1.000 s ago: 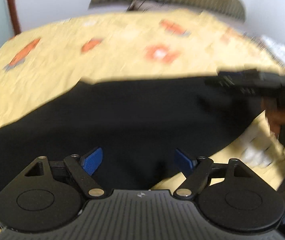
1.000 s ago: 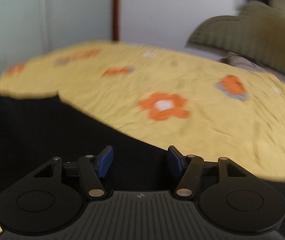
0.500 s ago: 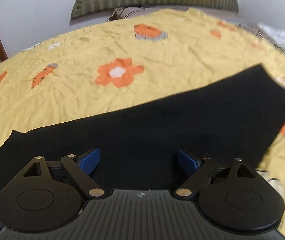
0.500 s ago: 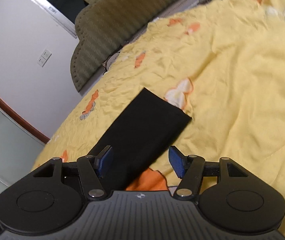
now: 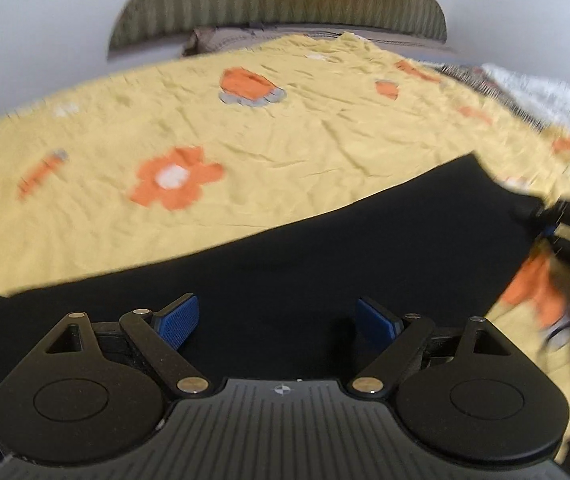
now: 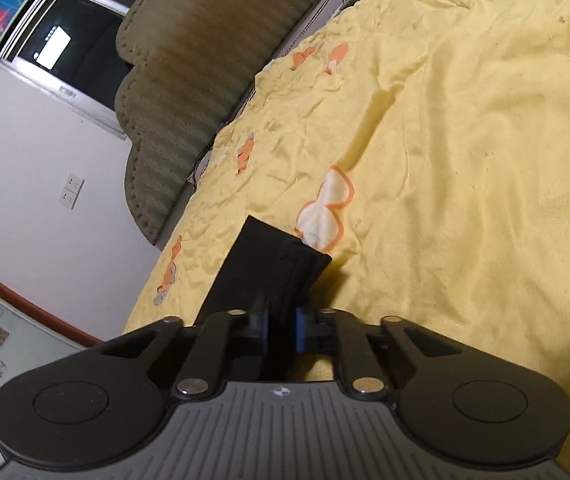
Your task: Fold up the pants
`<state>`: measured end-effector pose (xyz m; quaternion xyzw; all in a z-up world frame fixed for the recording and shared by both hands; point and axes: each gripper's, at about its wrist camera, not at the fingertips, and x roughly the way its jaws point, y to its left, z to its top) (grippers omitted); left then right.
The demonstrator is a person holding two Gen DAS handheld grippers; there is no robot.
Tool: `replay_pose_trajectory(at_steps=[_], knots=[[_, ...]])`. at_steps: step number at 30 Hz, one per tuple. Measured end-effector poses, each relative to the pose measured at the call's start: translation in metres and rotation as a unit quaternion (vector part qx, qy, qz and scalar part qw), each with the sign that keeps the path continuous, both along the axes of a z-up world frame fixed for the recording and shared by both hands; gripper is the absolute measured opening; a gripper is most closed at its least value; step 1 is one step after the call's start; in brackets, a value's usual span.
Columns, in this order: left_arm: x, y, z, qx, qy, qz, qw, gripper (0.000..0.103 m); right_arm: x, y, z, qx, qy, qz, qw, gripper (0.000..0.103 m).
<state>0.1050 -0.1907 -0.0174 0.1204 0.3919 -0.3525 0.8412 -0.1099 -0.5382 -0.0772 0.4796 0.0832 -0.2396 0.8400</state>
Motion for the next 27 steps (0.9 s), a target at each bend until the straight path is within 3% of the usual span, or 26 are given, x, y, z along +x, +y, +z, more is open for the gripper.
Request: replay_pose_trajectory(at_steps=[3,6,8,11,15,18,21,22,24,26,27], knots=[[0.015,-0.009,0.006,-0.054,0.073,0.000,0.9959,0.088,0.000,0.025,0.021,-0.078,0.034,0.024,0.996,0.009],[0.030,-0.024,0.010,-0.117,0.140,0.004,0.9832,0.088,0.012,0.044,0.042,-0.161,0.066,0.044,0.984,0.009],[0.039,-0.038,0.009,-0.158,0.195,-0.005,0.9680,0.088,0.021,0.054,0.051,-0.207,0.087,0.054,0.973,0.009],[0.049,-0.057,-0.001,-0.207,0.276,-0.023,0.9382,0.090,0.034,0.074,0.061,-0.281,0.124,0.071,0.949,0.008],[0.057,-0.070,-0.019,-0.252,0.344,-0.021,0.9044,0.094,0.048,0.116,0.071,-0.366,0.134,0.139,0.910,0.007],[0.063,-0.072,-0.027,-0.263,0.357,-0.002,0.8962,0.094,0.059,0.152,0.073,-0.424,0.143,0.193,0.873,0.007],[0.068,-0.067,-0.030,-0.266,0.348,0.039,0.8981,0.093,0.064,0.179,0.073,-0.451,0.138,0.241,0.848,0.007],[0.068,-0.064,-0.030,-0.271,0.341,0.051,0.8986,0.090,0.064,0.184,0.073,-0.453,0.134,0.252,0.845,0.007],[0.071,-0.061,-0.031,-0.266,0.338,0.062,0.9004,0.068,0.066,0.191,0.073,-0.454,0.129,0.266,0.840,0.007],[0.073,-0.060,-0.034,-0.257,0.347,0.068,0.8993,0.012,0.068,0.196,0.072,-0.453,0.129,0.269,0.840,0.007],[0.074,-0.058,-0.036,-0.251,0.348,0.072,0.9003,0.011,0.069,0.197,0.072,-0.452,0.132,0.266,0.841,0.007]])
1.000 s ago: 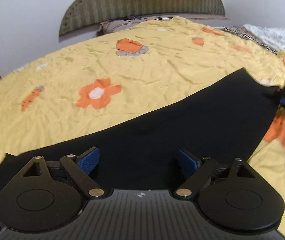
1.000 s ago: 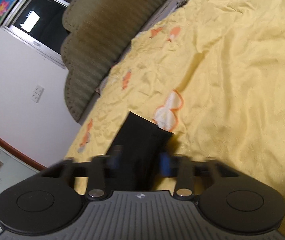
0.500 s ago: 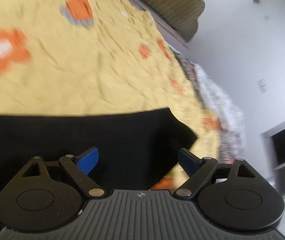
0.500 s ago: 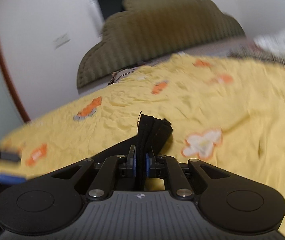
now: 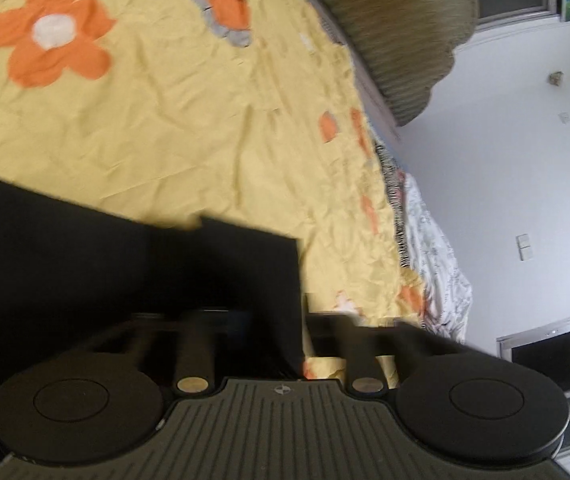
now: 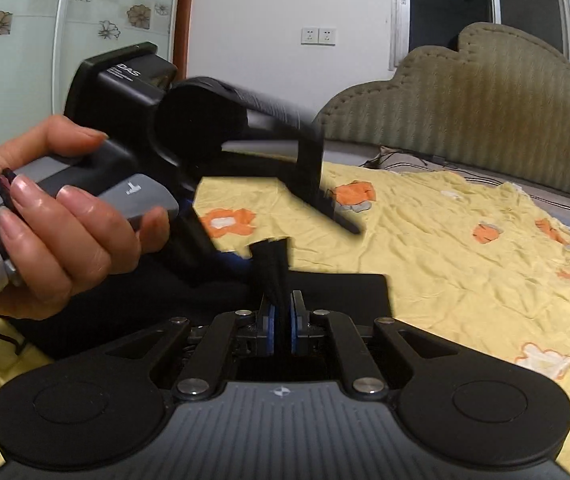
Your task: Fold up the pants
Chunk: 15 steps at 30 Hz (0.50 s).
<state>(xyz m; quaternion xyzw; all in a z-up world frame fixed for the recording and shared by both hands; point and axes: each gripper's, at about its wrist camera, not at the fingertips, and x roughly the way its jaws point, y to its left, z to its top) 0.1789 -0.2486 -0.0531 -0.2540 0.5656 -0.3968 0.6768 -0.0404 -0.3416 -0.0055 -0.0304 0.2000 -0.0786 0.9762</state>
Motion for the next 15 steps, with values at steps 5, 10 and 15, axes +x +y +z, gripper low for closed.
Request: replay_pose_trajectory(at_steps=[5,10,15], knots=[[-0.007,0.021,0.013,0.032,-0.064,0.008,0.9974,0.005,0.003,0.009,0.001,0.011,0.004,0.008,1.000,0.006],[-0.033,0.050,0.041,0.115,-0.185,0.022,0.9756,0.005,0.012,0.033,0.002,0.016,0.006,0.052,0.999,0.006],[-0.039,0.089,0.046,0.183,-0.227,0.042,0.9556,0.005,0.028,0.069,-0.005,0.017,0.018,0.108,0.994,0.007]])
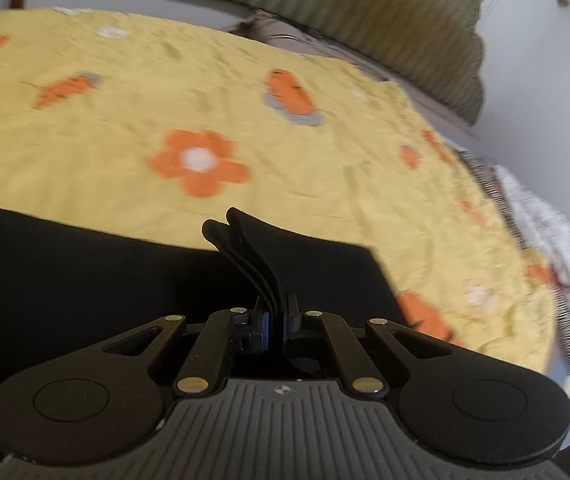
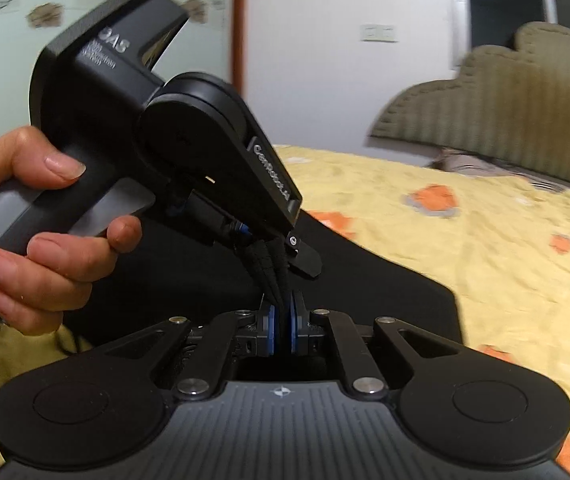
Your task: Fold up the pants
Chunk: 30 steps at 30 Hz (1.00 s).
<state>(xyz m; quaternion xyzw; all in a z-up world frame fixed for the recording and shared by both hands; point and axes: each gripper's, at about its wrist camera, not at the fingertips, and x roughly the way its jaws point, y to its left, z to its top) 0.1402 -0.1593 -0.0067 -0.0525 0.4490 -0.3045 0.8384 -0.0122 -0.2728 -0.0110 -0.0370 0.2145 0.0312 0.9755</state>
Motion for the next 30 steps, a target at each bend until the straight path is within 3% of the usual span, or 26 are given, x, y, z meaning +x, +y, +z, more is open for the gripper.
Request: replay_pose_trajectory(at_steps=[5,12,17,19,21,23,26,28,30], knots=[[-0.003,0.035,-0.001,0.050,-0.021,0.018,0.9984,0.005,0.015,0.031,-0.007,-0.006,0.020,0.050,0.999,0.007],[-0.002,0.065,-0.010,0.087,-0.033,0.047,0.9946,0.008,0.027,0.060,-0.013,-0.016,0.033,0.093,0.995,0.007],[0.009,0.082,-0.012,0.102,-0.017,0.089,0.9906,0.039,0.037,0.066,-0.022,-0.024,0.060,0.095,0.993,0.010],[0.011,0.093,0.000,0.106,-0.046,0.124,0.9855,0.039,0.030,0.067,-0.018,-0.037,0.070,0.098,0.992,0.011],[0.013,0.099,0.011,0.097,-0.057,0.130,0.9850,0.042,0.011,0.058,-0.003,-0.032,0.054,0.102,0.993,0.012],[0.015,0.095,0.021,0.087,-0.058,0.111,0.9883,0.053,-0.009,0.038,0.014,-0.019,0.034,0.080,0.996,0.012],[0.010,0.069,0.031,0.085,-0.076,0.060,0.9917,0.060,-0.035,-0.008,0.023,-0.002,0.028,-0.010,1.000,0.012],[0.003,0.045,0.033,0.081,-0.086,0.028,0.9926,0.065,-0.047,-0.047,0.017,0.060,0.043,-0.059,0.996,0.020],[-0.002,0.018,0.033,0.077,-0.088,-0.017,0.9930,0.070,-0.055,-0.087,0.005,0.151,0.060,-0.092,0.982,0.043]])
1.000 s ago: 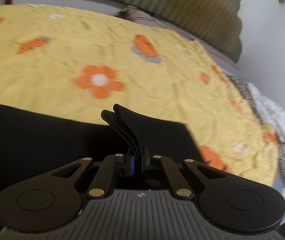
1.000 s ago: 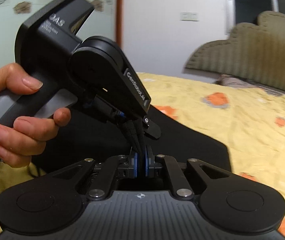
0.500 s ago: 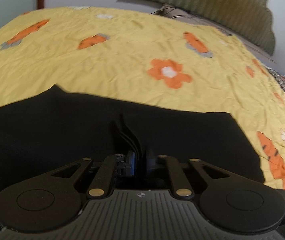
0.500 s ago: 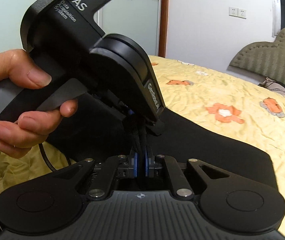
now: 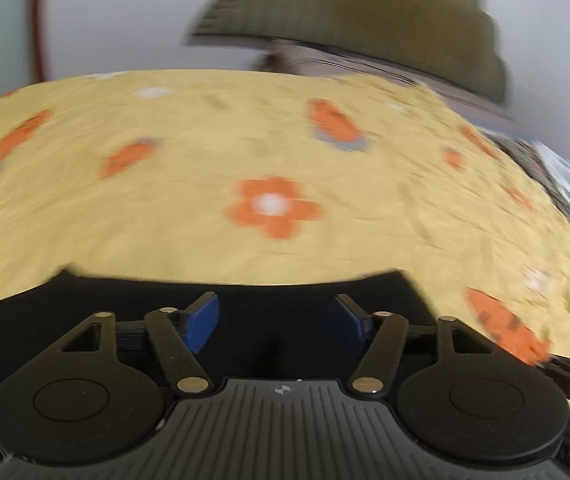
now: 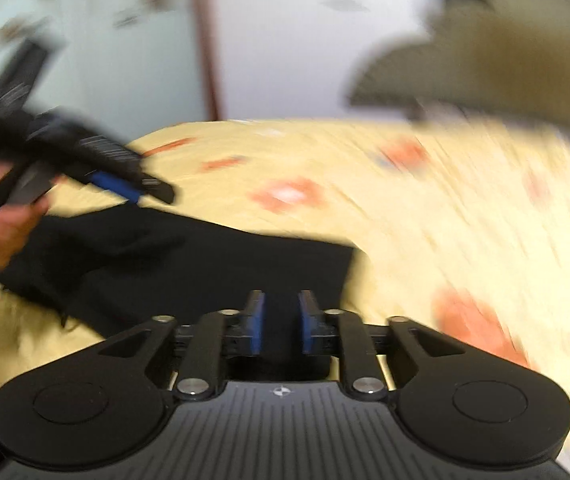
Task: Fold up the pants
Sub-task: 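Lift and fold the held edge over with the right tool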
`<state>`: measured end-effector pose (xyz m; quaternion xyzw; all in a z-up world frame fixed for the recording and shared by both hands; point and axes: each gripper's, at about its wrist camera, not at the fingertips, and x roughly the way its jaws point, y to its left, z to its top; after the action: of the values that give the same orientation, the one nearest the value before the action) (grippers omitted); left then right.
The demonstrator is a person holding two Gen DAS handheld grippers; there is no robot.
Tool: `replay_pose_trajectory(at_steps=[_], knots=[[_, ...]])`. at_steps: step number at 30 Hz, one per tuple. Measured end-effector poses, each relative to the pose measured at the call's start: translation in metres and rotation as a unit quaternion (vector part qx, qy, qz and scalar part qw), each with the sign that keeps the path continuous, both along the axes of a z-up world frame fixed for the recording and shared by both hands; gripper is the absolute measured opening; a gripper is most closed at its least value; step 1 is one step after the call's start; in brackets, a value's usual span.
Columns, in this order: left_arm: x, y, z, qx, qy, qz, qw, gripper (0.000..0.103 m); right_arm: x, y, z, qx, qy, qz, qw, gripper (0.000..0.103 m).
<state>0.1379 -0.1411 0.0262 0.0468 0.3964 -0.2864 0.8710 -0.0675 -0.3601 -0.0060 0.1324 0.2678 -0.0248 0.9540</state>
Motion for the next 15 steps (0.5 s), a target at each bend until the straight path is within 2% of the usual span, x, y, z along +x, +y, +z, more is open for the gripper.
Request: replay_pose_trajectory(at_steps=[2,4,6,7,8,9,11,12,15], knots=[[-0.006,-0.030,-0.006,0.015,-0.011,-0.044,0.9989,0.076,-0.004,-0.031,-0.014,0.091,-0.011,-0.001,0.996,0.051],[-0.013,-0.055,-0.017,0.050,-0.029,-0.060,0.9965,0.076,0.000,-0.052,-0.024,0.157,-0.019,0.013,0.987,0.051],[-0.017,-0.077,-0.030,0.084,-0.048,-0.073,0.9926,0.076,0.009,-0.060,-0.031,0.186,-0.018,0.032,0.982,0.051],[-0.019,-0.086,-0.037,0.101,-0.056,-0.074,0.9906,0.076,0.014,-0.052,-0.035,0.193,-0.008,0.042,0.980,0.051],[-0.019,-0.093,-0.045,0.116,-0.063,-0.073,0.9885,0.076,0.030,-0.046,-0.040,0.197,0.002,0.050,0.979,0.048],[-0.019,-0.096,-0.052,0.127,-0.068,-0.071,0.9871,0.076,0.033,-0.045,-0.044,0.198,0.009,0.052,0.979,0.034],[-0.018,-0.100,-0.062,0.136,-0.074,-0.064,0.9859,0.076,0.032,-0.037,-0.047,0.188,0.016,0.059,0.980,0.018],[-0.017,-0.099,-0.063,0.133,-0.077,-0.061,0.9863,0.076,0.027,-0.036,-0.043,0.188,0.012,0.057,0.980,0.013],[-0.015,-0.105,-0.064,0.129,-0.092,-0.063,0.9853,0.081,0.005,-0.036,-0.030,0.210,-0.012,0.051,0.976,0.011]])
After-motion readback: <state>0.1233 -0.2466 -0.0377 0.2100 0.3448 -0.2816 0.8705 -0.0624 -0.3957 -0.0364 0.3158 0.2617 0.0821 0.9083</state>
